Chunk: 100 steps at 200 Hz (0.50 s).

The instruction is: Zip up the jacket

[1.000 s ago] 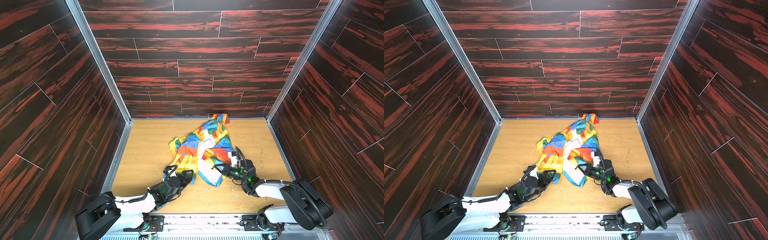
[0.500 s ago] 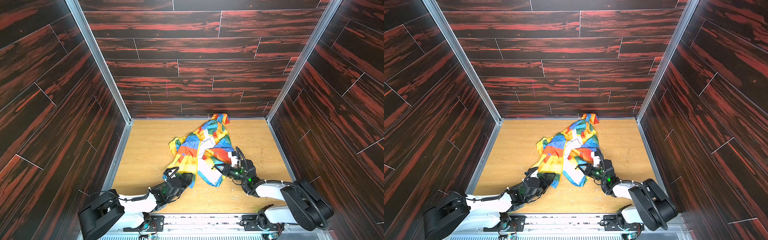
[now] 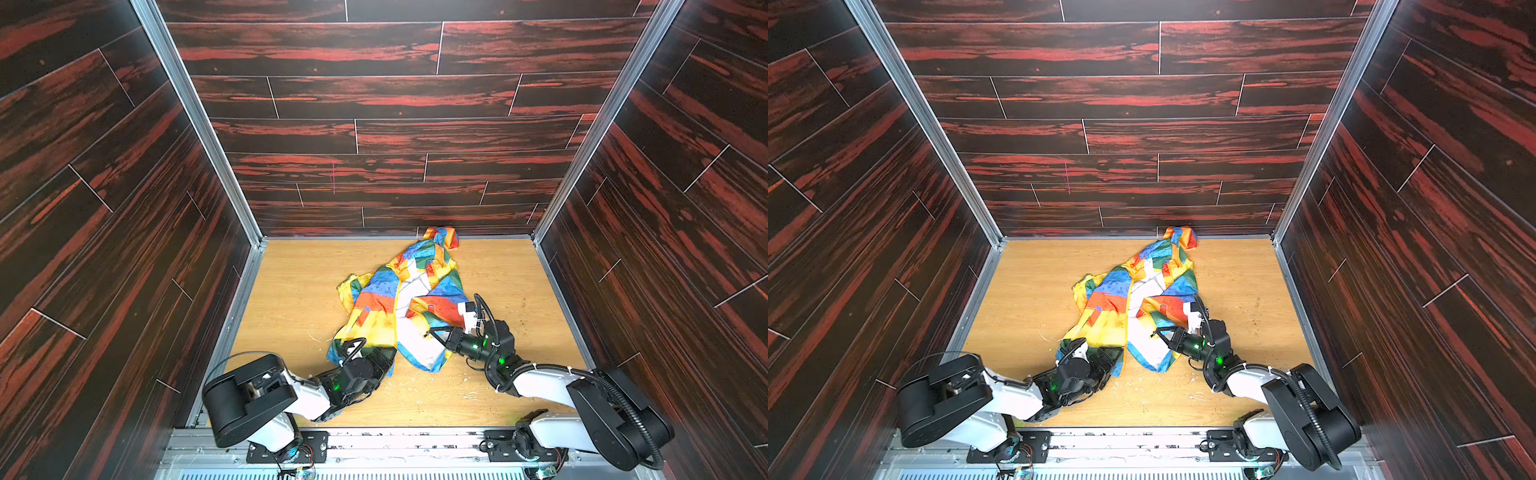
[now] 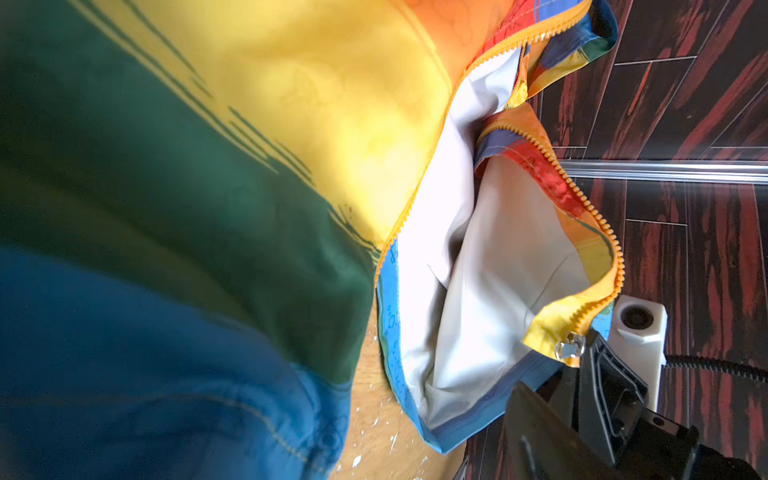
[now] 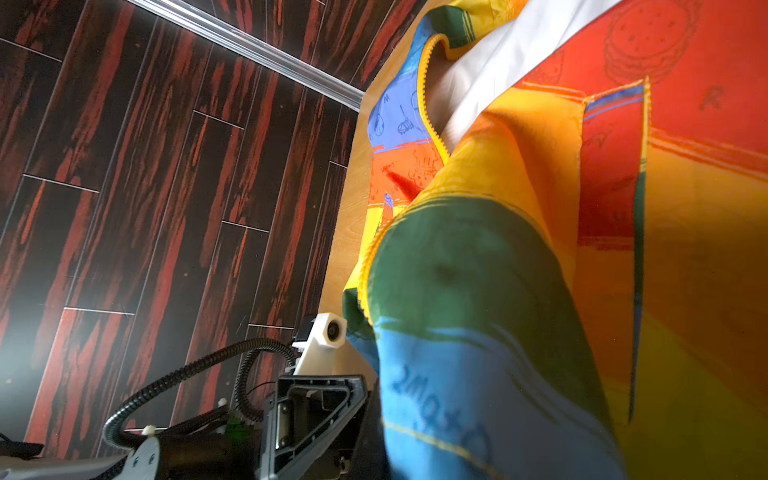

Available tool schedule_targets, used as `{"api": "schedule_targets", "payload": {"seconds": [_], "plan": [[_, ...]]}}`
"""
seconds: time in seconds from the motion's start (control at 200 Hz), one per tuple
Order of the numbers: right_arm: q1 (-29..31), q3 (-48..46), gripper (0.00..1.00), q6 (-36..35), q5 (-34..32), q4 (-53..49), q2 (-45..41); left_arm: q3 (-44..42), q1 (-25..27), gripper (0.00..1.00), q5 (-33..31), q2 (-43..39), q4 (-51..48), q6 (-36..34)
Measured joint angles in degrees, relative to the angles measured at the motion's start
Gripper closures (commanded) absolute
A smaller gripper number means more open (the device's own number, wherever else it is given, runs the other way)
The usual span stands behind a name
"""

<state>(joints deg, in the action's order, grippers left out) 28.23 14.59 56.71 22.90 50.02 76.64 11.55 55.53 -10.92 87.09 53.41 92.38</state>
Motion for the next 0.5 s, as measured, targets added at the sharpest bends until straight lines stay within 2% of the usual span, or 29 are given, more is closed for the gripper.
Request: {"api": "schedule_targets", "payload": {"seconds": [0.05,0.175,0.396,0.501], "plan": [[0.0,0.0,1.0,0.02,0.0,-0.07,-0.04,0.22,0.0,0.26,0.02,0.33,-0.17,0.09],[0.0,0.0,1.0,-0.02,-0.07,-0.46,-0.57,0.37,0.0,0.46,-0.09,0.17,-2.82,0.13],[0.0,0.0,1.0,-0.15,-0.09,-0.7,-0.83,5.86,-0.07,0.46,1.46,-2.78,-16.92,-3.19],[0.02,0.0,1.0,-0.17,-0.2,-0.74,-0.85,7.45,-0.17,0.51,2.8,-2.99,-20.81,-4.5]]}}
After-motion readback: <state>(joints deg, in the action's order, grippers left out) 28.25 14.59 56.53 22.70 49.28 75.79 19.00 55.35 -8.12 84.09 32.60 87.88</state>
